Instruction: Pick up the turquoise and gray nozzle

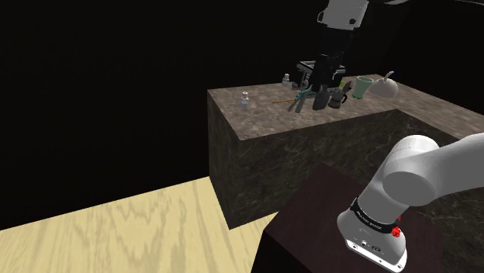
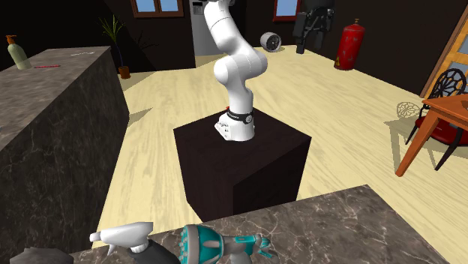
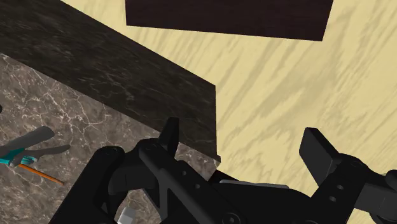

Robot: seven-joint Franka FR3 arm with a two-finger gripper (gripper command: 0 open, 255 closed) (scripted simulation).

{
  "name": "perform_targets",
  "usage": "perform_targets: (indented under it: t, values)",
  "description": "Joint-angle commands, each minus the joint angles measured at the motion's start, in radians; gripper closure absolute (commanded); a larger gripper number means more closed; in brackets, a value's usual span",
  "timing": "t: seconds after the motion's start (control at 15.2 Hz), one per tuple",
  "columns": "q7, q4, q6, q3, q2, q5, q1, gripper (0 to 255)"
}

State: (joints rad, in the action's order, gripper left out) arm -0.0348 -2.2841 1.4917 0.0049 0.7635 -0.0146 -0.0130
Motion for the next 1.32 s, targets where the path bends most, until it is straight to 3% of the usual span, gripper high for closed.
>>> perform_targets:
  t: [0.0, 0.59, 1.25]
  values:
    - [0.0, 0.0, 0.0, 0.0, 0.0, 0.0, 0.0, 0]
    - [-0.362, -0.083, 0.12, -0.212, -0.03, 0.176, -0.009, 0]
    - [-0.754, -0.027, 0.311, -0.457, -0.231, 0.306, 0.01, 0]
